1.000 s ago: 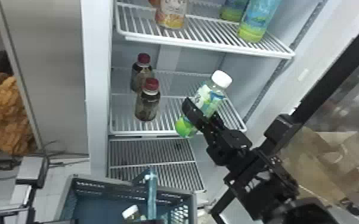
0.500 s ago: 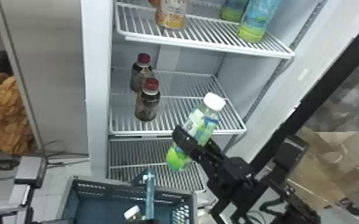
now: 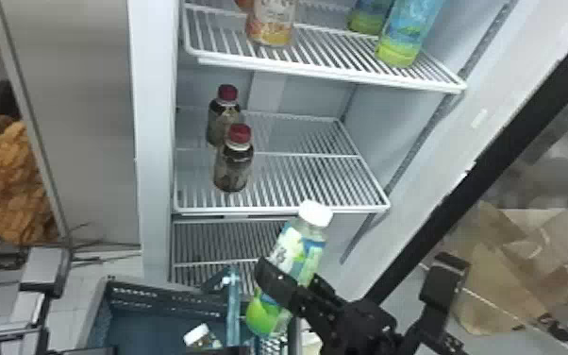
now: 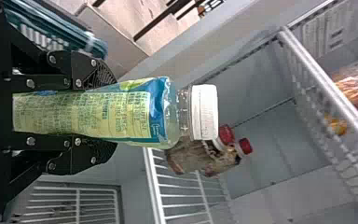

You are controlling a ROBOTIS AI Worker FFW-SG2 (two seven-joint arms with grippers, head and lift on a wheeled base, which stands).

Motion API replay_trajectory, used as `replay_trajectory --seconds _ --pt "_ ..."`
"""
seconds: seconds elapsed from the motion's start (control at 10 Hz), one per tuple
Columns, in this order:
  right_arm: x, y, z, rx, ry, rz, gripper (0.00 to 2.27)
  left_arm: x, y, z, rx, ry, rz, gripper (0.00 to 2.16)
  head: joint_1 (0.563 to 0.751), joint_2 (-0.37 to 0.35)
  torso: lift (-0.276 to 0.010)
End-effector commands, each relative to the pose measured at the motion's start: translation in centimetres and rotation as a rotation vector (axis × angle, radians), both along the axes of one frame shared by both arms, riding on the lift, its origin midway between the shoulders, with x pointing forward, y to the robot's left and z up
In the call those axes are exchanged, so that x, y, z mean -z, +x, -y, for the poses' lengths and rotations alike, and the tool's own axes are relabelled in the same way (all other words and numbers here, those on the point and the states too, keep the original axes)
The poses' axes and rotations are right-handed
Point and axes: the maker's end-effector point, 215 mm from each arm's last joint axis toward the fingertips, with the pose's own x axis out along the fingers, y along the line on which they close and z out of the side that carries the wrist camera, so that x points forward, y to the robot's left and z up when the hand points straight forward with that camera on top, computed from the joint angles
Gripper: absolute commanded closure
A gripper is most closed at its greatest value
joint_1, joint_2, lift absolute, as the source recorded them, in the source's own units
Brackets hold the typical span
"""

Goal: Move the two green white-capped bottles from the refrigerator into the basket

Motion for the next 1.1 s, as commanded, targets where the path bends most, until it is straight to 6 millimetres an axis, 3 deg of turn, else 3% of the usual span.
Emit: replay_trajectory --seconds 0.0,0.4,1.0 --pt "0.7 -0.7 -0.6 -0.018 0.009 -0.028 0.88 0.1 0.1 0.0 -0.002 0.003 0.001 1.16 0.695 -0.342 -0.263" --pt "3.0 -2.7 -1.6 -0.047 0.019 -0.114 0.81 0.2 0.3 -0.3 -0.010 0.006 0.000 1.16 0.695 -0.327 -0.263" --pt "4.0 -2.8 -1.7 -0.069 0.055 -0.122 0.52 0.2 0.0 -0.2 -0.012 -0.001 -0.009 1.16 0.695 -0.321 -0.263"
